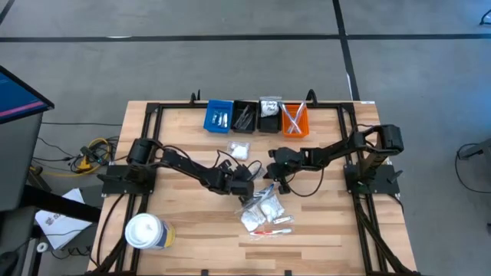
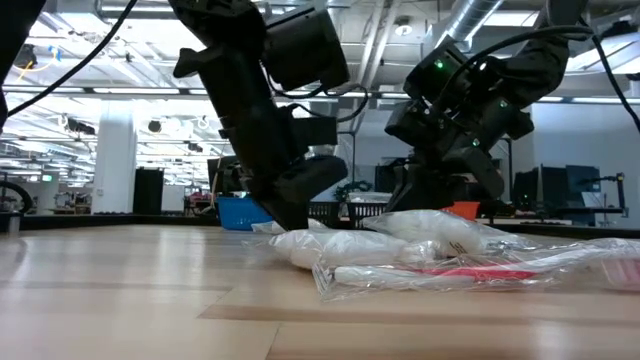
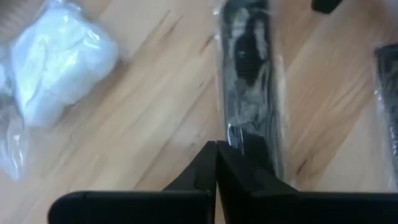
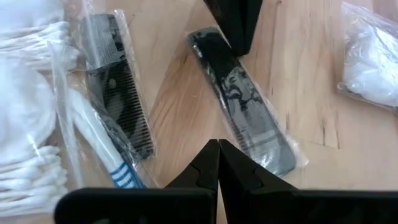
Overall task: Pick & Place Travel size toiletries
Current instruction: Put the black comb into the left black bin
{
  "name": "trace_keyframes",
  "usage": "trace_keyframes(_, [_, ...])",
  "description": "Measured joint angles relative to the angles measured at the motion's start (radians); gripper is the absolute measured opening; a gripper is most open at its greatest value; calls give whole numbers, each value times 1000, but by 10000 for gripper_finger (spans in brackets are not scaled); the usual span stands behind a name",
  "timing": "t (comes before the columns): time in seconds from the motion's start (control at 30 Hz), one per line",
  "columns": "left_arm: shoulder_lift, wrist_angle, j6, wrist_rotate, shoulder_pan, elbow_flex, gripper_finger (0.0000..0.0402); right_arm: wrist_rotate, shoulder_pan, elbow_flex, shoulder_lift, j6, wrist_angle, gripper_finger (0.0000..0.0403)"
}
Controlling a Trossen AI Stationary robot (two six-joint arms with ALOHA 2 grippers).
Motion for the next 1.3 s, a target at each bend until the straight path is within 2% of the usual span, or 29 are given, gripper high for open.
trace_keyframes(0.17, [-60,53,1,-39,-17,-36,1,0,0,0,0,0,-13,0])
trace_keyframes(0.33, [-101,148,4,-33,-18,-104,1,-1,1,0,0,0,-14,0])
trace_keyframes(0.6, [-112,268,54,65,-11,-163,1,-1,1,0,0,3,-6,0])
trace_keyframes(1.3, [-112,292,54,94,4,-180,1,-2,54,0,0,-26,21,2])
